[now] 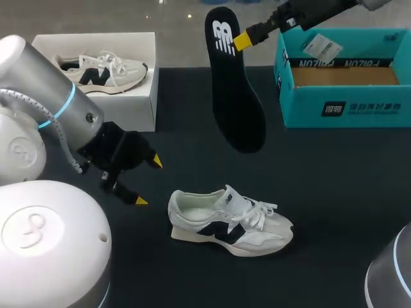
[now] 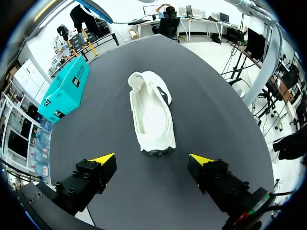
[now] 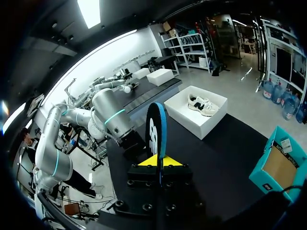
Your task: Take the shoe out of the shoebox, open the shoe tongue, remove and reinsert the insole, then place the shoe into the shoebox
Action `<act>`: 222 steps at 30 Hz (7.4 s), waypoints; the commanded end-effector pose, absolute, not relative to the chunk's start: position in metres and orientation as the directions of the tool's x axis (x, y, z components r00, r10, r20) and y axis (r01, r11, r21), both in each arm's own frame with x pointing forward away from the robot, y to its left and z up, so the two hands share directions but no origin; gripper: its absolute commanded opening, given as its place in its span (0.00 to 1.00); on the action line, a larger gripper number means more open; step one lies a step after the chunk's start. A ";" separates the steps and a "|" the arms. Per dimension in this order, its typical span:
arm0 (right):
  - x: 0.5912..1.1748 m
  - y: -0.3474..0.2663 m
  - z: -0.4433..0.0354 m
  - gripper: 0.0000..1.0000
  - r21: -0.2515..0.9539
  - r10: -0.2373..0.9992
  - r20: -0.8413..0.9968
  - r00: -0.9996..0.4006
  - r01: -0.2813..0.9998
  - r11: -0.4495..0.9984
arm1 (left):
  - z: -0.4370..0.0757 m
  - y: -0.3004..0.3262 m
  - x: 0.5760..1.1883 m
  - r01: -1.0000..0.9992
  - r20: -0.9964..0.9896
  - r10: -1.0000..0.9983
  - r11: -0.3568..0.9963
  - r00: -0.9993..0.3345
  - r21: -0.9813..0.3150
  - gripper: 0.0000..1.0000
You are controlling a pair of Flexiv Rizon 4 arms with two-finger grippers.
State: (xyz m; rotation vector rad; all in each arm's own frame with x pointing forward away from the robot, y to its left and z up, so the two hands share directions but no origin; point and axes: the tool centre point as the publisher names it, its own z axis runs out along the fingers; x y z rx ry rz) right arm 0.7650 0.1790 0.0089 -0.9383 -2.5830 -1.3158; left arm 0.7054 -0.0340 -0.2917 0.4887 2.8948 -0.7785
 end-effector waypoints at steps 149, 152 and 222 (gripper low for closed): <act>0.759 0.105 0.054 0.00 0.711 0.561 0.302 -0.770 0.575 0.406 | -0.324 -0.187 0.678 0.951 -0.141 0.980 0.092 -0.139 -0.296 0.00; 0.759 0.105 0.054 0.00 0.711 0.561 0.302 -0.770 0.575 0.406 | -0.328 -0.186 0.676 0.949 -0.130 0.981 0.098 -0.142 -0.299 0.00; 0.759 0.105 0.054 0.00 0.711 0.561 0.302 -0.770 0.575 0.406 | -0.283 -0.159 0.720 0.841 -0.658 0.524 0.306 -0.541 -0.447 1.00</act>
